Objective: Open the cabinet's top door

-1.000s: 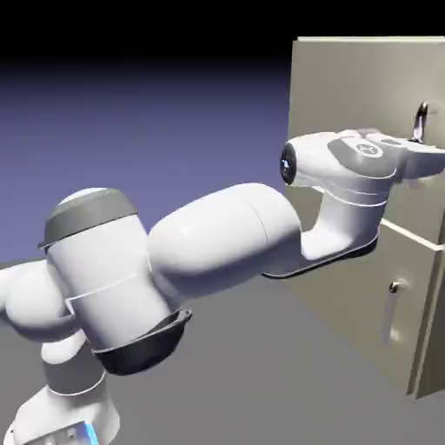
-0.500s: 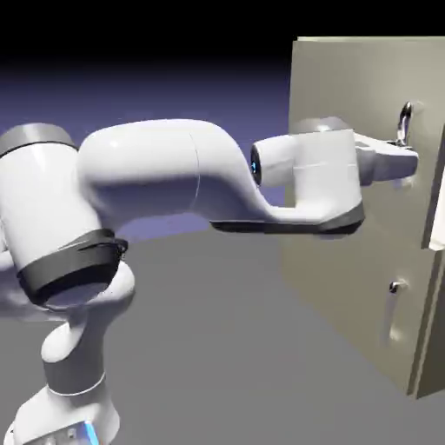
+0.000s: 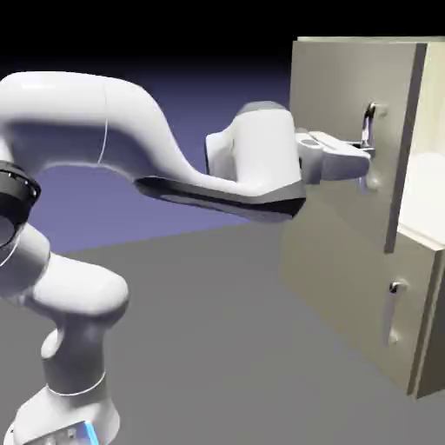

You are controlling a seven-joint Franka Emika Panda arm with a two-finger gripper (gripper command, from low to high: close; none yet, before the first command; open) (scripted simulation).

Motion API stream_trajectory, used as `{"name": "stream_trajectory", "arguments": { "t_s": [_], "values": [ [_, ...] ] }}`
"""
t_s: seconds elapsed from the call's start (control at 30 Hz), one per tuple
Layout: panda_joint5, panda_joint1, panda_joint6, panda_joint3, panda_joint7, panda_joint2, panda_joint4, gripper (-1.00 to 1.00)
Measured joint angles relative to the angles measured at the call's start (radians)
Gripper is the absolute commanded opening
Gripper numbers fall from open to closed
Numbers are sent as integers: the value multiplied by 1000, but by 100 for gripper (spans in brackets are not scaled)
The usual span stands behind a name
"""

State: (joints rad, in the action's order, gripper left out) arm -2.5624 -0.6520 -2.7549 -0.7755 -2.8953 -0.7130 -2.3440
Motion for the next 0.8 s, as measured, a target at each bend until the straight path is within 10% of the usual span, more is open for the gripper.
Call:
{"name": "stream_trajectory", "arguments": {
  "t_s": [0.8],
  "values": [
    [501,870,-80,809,1,-228,-324,-100]
  ]
}}
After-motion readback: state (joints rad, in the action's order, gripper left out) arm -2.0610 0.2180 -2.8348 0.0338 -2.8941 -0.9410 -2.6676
